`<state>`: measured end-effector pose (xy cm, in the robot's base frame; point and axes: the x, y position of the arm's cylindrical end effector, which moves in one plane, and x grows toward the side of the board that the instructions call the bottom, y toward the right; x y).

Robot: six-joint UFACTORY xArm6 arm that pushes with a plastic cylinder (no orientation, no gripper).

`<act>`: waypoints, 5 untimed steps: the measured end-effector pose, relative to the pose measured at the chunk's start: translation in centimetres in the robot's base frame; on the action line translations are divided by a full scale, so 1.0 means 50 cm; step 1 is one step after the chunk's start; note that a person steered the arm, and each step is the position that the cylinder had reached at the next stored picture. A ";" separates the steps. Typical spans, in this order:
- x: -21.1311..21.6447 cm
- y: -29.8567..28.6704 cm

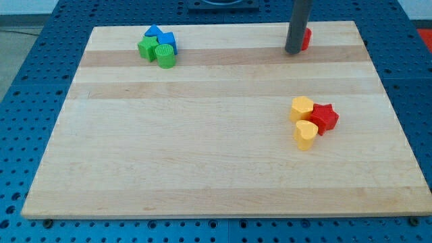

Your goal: Push the red star to the bottom of the red circle

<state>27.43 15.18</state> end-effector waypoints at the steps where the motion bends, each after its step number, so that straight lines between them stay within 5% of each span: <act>1: -0.005 0.021; 3: -0.004 0.023; 5: 0.121 0.162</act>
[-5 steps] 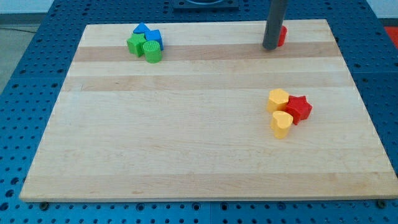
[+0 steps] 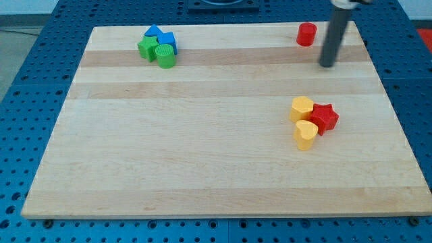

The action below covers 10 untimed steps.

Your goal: Push the red star to the bottom of the red circle

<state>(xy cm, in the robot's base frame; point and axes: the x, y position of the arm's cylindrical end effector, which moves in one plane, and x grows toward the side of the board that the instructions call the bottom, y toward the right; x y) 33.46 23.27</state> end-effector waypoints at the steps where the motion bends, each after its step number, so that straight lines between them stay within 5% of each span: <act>1: 0.056 0.146; 3: 0.308 0.114; 4: 0.359 -0.013; 5: 0.355 -0.128; 10: 0.162 -0.196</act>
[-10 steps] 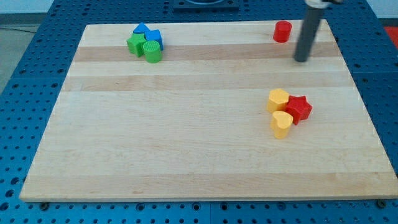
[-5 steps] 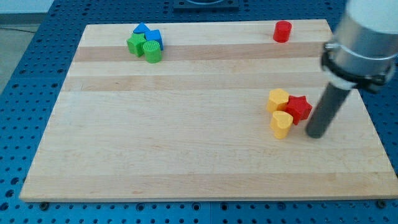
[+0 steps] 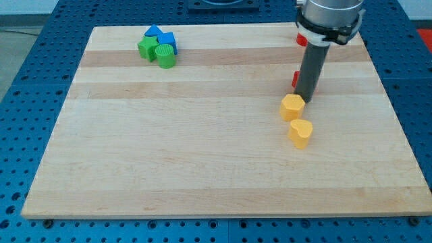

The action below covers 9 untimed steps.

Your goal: Push the red star to the bottom of the red circle

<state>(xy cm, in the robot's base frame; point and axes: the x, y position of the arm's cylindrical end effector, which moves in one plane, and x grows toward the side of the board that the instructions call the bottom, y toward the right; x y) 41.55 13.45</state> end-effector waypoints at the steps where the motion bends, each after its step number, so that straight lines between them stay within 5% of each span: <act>1: -0.015 0.019; 9: -0.155 0.066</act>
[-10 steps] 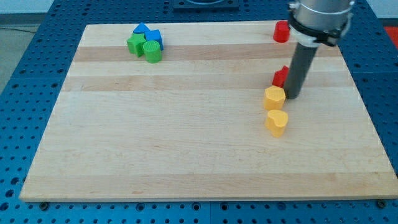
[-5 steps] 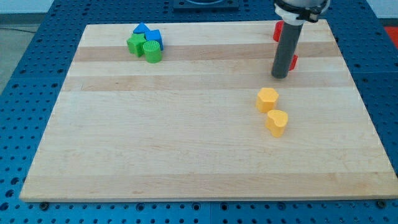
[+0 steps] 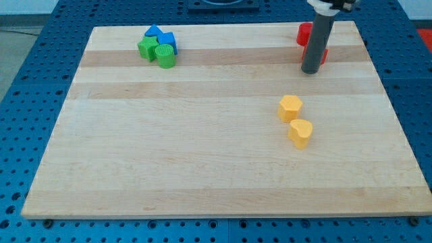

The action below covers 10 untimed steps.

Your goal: Push the red star to the bottom of the red circle

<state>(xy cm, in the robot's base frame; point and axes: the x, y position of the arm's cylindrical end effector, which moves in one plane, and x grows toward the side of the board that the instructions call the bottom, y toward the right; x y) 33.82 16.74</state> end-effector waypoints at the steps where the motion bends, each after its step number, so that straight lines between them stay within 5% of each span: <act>1: -0.008 0.002; 4: 0.027 0.069; 8: -0.019 0.036; 10: 0.037 0.012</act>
<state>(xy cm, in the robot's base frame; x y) 35.69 17.34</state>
